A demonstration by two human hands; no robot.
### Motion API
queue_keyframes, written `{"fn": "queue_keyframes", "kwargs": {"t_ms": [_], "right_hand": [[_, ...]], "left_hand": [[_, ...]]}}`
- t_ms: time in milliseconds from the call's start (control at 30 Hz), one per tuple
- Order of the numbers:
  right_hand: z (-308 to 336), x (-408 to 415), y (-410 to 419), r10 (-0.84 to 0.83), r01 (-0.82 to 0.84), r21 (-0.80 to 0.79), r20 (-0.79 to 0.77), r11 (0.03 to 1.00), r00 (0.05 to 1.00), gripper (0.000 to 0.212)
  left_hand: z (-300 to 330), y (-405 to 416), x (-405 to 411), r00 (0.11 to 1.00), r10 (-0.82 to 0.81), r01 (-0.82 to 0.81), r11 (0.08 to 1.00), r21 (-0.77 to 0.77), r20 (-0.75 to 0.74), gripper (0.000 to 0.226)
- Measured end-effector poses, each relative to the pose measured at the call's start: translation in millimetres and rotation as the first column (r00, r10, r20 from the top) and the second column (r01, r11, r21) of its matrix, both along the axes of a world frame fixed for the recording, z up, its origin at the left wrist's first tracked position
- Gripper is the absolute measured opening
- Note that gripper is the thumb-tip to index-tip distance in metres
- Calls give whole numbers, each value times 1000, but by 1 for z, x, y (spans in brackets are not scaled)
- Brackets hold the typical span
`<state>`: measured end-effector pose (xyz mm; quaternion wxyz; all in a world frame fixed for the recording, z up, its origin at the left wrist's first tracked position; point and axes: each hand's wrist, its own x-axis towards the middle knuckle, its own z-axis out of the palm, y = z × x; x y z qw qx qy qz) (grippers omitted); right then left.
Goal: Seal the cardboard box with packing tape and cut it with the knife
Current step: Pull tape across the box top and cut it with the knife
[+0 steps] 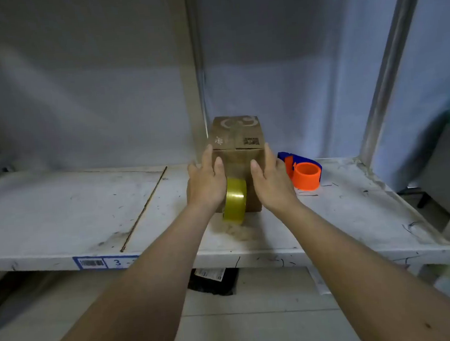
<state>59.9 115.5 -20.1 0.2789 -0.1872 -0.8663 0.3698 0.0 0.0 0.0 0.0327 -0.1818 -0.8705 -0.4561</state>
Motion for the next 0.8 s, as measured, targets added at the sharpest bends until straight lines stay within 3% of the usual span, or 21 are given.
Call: {"fn": "queue_keyframes", "kwargs": {"t_ms": [167,400,567,800], "right_hand": [[-2,-27,14,6,-6,-67,-12,998,1000,58],[-6,-30,11,-45,44,-37,-46,998,998,51],[-5,-17,6,-114,118,97,-41,988,993,45],[-4,3,-5,-166,174,242,-52,955,985,42]], "left_hand": [[-6,16,-25,999,-20,18,999,46,28,50],[-14,23,-27,997,47,-44,998,54,-62,44],[-11,19,-5,978,155,-155,988,10,-141,43],[-6,4,16,964,174,-201,972,-123,-200,46]]}}
